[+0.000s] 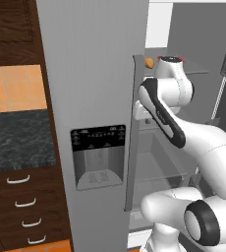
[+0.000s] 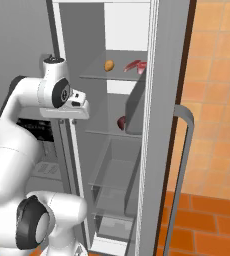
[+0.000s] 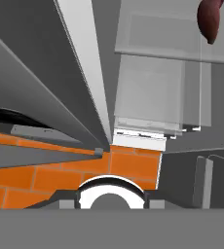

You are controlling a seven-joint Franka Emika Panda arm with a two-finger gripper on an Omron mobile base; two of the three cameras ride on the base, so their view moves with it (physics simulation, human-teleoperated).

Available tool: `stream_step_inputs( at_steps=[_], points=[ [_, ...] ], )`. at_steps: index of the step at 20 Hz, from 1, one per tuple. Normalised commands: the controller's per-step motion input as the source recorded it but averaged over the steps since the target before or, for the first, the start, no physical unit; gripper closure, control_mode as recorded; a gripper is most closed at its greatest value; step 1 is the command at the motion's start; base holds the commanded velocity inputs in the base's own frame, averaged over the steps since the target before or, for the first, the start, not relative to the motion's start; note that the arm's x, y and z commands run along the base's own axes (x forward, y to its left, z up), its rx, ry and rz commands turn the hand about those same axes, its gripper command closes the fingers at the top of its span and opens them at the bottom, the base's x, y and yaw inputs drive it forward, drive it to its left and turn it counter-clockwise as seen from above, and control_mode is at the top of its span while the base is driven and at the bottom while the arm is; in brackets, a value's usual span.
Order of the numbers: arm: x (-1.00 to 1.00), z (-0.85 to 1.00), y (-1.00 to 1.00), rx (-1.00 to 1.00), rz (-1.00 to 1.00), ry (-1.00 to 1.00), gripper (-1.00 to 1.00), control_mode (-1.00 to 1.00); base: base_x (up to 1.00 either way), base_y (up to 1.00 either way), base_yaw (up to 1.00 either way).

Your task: Place one potato and one steak in each tupperware on the nearby counter, to pack two identical lunches.

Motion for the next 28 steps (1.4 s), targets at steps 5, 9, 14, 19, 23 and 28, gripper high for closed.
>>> stream_step_inputs(
  at_steps=[5,9,14,19,23,28],
  points=[
    [-0.28,0.0,-0.02,0.0,0.0,-0.02,-1.0,-1.0,0.0,0.0,0.0],
    [-0.25,-0.16,-0.3,0.0,-0.02,-0.09,-1.0,-1.0,0.0,0.0,0.0],
    [0.1,-0.03,-0.52,0.0,0.0,-0.06,-1.0,-1.0,0.0,0.0,0.0],
    [0.34,0.0,-0.64,0.03,0.0,-0.04,-1.0,-1.0,0.0,0.0,0.0],
    [0.58,-0.18,-0.47,0.03,0.04,-0.03,-1.0,-1.0,0.0,0.0,0.0],
    [0.71,-0.23,-0.3,0.0,0.03,-0.01,-1.0,-1.0,0.0,0.0,0.0]
  ],
)
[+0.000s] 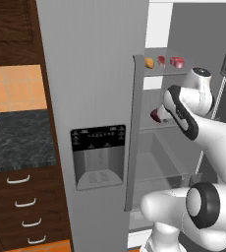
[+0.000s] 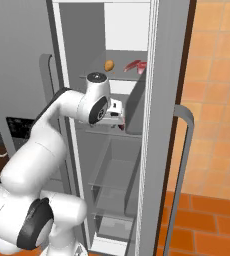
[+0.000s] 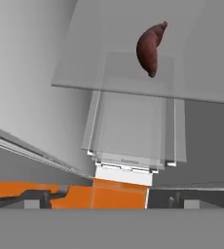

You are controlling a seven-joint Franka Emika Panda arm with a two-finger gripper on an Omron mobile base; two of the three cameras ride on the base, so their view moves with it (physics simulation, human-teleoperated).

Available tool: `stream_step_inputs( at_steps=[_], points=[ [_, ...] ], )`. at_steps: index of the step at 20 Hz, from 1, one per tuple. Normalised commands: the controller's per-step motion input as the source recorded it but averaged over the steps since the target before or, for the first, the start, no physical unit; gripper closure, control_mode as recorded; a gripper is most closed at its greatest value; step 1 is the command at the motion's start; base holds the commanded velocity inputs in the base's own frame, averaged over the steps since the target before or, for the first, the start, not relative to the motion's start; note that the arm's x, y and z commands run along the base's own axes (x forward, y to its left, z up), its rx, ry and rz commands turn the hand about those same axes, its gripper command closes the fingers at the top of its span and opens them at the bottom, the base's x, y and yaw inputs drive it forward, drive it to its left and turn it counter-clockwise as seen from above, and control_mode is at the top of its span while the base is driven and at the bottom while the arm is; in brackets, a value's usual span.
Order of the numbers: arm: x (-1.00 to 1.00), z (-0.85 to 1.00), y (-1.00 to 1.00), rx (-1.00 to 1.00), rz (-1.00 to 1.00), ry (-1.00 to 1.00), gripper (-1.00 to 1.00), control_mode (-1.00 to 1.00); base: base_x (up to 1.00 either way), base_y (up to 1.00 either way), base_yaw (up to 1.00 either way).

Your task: Place one potato and one steak in each tupperware on the nearby counter, to pack two identical lunches.

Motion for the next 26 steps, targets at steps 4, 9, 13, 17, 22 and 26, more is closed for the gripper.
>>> stream_step_inputs(
  at_steps=[4,9,13,17,22,26],
  points=[
    [0.56,-0.19,-0.22,0.0,0.04,-0.01,-1.0,-1.0,0.0,0.0,0.0],
    [0.5,-0.31,0.01,0.0,0.0,-0.09,-1.0,-1.0,0.0,0.0,0.0],
    [0.41,-0.43,-0.02,0.0,0.0,-0.11,-1.0,-1.0,0.0,0.0,0.0],
    [0.6,-0.42,-0.04,0.0,0.0,0.0,-1.0,-1.0,0.0,0.0,0.0],
    [0.68,-0.12,-0.34,0.03,0.02,0.0,-1.0,-1.0,0.0,0.0,0.0],
    [0.6,-0.08,-0.16,0.01,0.01,0.0,-1.0,-1.0,0.0,0.0,0.0]
  ],
)
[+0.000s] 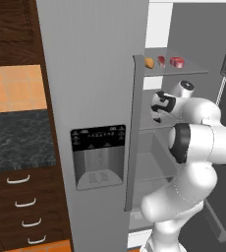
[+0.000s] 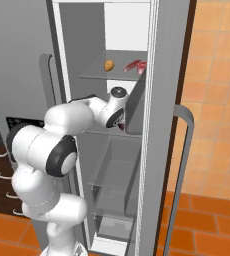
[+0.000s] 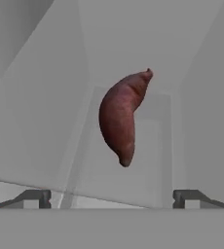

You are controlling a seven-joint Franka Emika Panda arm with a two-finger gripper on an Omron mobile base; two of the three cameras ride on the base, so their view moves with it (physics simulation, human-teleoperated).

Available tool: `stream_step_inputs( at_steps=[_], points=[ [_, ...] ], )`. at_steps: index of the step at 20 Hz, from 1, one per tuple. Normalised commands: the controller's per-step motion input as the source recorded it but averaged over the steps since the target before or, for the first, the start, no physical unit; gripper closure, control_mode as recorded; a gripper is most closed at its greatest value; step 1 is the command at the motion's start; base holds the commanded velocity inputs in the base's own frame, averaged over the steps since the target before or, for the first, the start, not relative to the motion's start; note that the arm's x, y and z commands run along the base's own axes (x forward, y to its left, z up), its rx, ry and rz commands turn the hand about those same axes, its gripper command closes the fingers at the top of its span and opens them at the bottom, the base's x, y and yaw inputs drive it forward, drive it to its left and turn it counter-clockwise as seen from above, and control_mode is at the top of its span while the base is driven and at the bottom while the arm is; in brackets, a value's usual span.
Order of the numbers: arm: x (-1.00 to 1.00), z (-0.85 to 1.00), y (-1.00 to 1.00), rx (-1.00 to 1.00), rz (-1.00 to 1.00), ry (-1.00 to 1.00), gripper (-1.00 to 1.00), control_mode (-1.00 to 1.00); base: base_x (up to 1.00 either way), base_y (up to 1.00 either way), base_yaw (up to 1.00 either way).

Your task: Place one potato and one steak in each tupperware on the nearby counter, to pack two identical lunches.

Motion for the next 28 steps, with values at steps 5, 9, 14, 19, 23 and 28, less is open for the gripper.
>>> stream_step_inputs(
  at_steps=[5,9,14,19,23,28],
  points=[
    [0.54,-0.36,0.04,0.0,0.0,0.0,-1.0,-1.0,0.0,0.0,0.0],
    [0.44,-0.41,0.0,0.0,0.0,0.0,-1.0,-1.0,0.0,0.0,0.0],
    [0.42,-0.38,0.0,0.0,0.0,0.0,1.0,-1.0,0.0,0.0,0.0],
    [0.15,-0.41,0.0,0.0,0.0,0.0,1.0,-1.0,0.0,0.0,0.0],
    [-0.45,-0.16,0.0,0.0,0.0,-0.01,1.0,-1.0,0.0,0.0,0.0],
    [-1.0,0.35,0.07,0.0,-0.04,-0.22,1.0,-1.0,0.0,0.0,0.0]
  ],
)
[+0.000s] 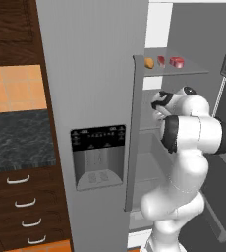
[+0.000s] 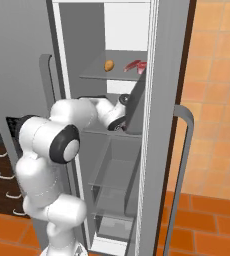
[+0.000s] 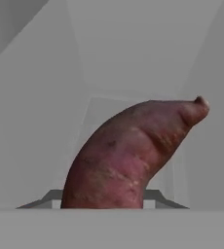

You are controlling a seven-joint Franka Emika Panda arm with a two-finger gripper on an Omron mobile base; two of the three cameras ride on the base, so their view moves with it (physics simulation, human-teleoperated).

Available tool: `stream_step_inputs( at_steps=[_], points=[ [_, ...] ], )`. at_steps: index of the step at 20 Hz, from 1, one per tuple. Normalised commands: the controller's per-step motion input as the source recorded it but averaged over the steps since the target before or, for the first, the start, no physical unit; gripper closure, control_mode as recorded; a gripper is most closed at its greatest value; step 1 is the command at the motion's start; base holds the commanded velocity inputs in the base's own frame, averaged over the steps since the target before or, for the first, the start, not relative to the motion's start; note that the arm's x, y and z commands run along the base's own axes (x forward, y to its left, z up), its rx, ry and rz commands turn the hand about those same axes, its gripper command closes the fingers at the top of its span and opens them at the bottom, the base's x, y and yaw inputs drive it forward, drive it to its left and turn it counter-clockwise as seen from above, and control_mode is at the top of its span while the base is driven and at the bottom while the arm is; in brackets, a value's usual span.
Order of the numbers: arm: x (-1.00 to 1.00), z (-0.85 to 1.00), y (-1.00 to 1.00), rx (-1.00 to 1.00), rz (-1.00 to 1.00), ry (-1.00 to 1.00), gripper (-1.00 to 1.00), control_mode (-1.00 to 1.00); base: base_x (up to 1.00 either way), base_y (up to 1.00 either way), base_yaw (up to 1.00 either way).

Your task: Place one potato and one steak in each tupperware on the nearby counter, to pack two identical lunches.

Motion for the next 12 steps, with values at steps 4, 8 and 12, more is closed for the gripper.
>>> stream_step_inputs(
  at_steps=[4,8,12],
  points=[
    [-1.0,0.98,0.22,0.01,-0.1,-0.1,1.0,-1.0,0.0,0.0,0.0],
    [-1.0,0.88,0.21,0.0,-0.13,0.0,1.0,-1.0,0.0,0.0,0.0],
    [-1.0,0.78,0.24,0.0,-0.05,0.0,1.0,-1.0,0.0,0.0,0.0]
  ],
)
